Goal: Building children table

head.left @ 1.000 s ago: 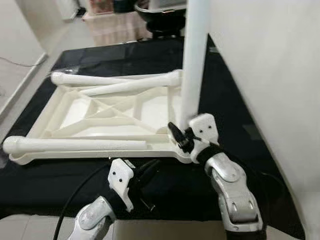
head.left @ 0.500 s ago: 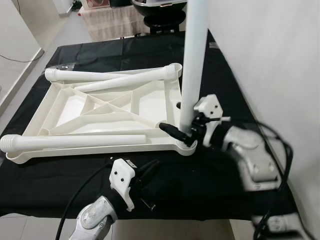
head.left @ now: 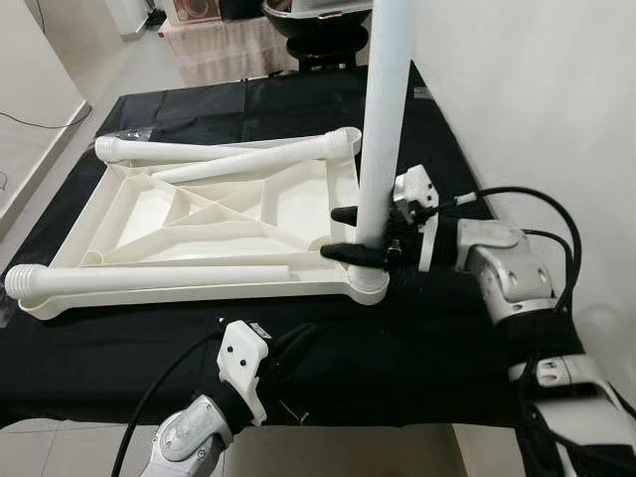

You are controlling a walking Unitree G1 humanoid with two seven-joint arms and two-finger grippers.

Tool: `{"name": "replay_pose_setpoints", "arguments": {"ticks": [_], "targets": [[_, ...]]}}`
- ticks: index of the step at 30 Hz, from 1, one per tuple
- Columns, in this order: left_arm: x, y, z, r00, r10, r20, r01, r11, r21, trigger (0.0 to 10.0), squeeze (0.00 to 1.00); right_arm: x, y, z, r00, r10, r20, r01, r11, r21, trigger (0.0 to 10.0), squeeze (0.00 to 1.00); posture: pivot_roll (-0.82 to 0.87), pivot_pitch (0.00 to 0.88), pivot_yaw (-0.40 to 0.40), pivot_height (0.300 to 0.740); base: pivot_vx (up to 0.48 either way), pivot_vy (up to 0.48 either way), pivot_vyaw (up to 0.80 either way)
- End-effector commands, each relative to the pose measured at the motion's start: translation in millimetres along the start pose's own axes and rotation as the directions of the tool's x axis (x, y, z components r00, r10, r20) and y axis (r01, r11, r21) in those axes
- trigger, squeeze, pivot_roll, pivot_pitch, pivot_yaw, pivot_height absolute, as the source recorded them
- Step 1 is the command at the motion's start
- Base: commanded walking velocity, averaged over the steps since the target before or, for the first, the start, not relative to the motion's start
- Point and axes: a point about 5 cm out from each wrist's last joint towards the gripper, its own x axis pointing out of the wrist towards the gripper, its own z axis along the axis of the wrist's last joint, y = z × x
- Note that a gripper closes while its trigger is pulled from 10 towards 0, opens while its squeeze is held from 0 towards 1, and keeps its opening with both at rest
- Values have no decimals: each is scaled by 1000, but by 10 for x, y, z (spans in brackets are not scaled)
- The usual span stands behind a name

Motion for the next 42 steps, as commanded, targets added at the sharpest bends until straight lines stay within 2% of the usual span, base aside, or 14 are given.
{"name": "replay_pose_setpoints", "arguments": {"ticks": [1, 10, 13, 14, 15, 17, 20, 29, 30, 31, 32, 35, 36, 42], "targets": [[-26, -16, -36, 1000, 2, -20, -2, 1000, -9, 10000, 0, 33, 25, -52, 999, 49, 0, -49, 999, 9, 0, 0, 67, 190, 68, 740, 0, 0, 0], [-34, -24, -12, 1000, 3, -14, -4, 1000, -11, 10000, 0, -205, 0, -232, 974, -221, -45, 220, 975, -19, 0, 0, 59, 212, 70, 740, 0, 0, 0], [-56, -22, -3, 1000, 5, -13, -5, 1000, -11, 10000, 0, -251, 123, -476, 838, -539, -91, 545, 836, 64, 0, 0, 54, 221, 59, 740, 0, 0, 0], [-66, -16, 7, 1000, 5, -12, -5, 1000, -9, 10000, 0, -295, 259, -636, 630, -760, -160, 777, 622, 102, 0, 0, 57, 228, 64, 740, 0, 0, 0], [-66, -16, 7, 1000, 5, -12, -5, 1000, -9, 10000, 0, -295, 259, -636, 630, -760, -160, 777, 622, 102, 0, 0, 57, 228, 64, 740, 0, 0, 0], [-73, 5, 19, 1000, 7, -12, -7, 1000, -7, 10000, 0, -327, 597, -810, 408, -877, -253, 911, 408, 55, 0, 0, 46, 243, 94, 740, 0, 0, 0], [-52, 22, 10, 1000, -5, -19, 5, 1000, -6, 10000, 0, -93, 715, -801, 494, -844, -208, 863, 506, -5, 0, 0, 51, 223, 96, 740, 0, 0, 0], [-42, 50, 1, 1000, 2, -23, -2, 1000, 0, 10000, 0, 29, 487, -693, 477, -861, -175, 869, 492, -55, 0, 0, 59, 212, 89, 740, 0, 0, 0], [-43, 58, 2, 1000, 12, -21, -12, 1000, 5, 10000, 0, 24, 454, -672, 461, -868, -186, 875, 479, -66, 4196, 0, 65, 208, 83, 740, 0, 0, 0], [-43, 58, 2, 1000, 12, -21, -12, 1000, 5, 10000, 0, 24, 454, -672, 461, -868, -186, 875, 479, -66, 4196, 0, 65, 208, 83, 740, 0, 0, 0], [-40, 63, 2, 1000, 18, -20, -18, 1000, 9, 10000, 0, 9, 405, -642, 447, -876, -180, 883, 464, -65, 10000, 0, 64, 205, 81, 740, 0, 0, 0], [-34, 67, 1, 1000, 22, -20, -22, 1000, 11, 10000, 0, -13, 365, -581, 436, -886, -160, 891, 450, -65, 10000, 0, 62, 203, 80, 740, 0, 0, 0], [-29, 67, -1, 1000, 20, -20, -20, 1000, 9, 10000, 0, -30, 349, -540, 456, -880, -135, 883, 466, -51, 10000, 1000, 60, 199, 81, 740, 0, 0, 0], [-9, 75, -11, 1000, 14, -22, -14, 1000, 4, 10000, 0, -303, 218, -487, 366, -927, -83, 925, 372, -74, 10000, 1000, 63, 191, 87, 740, 0, 0, 0]]}}
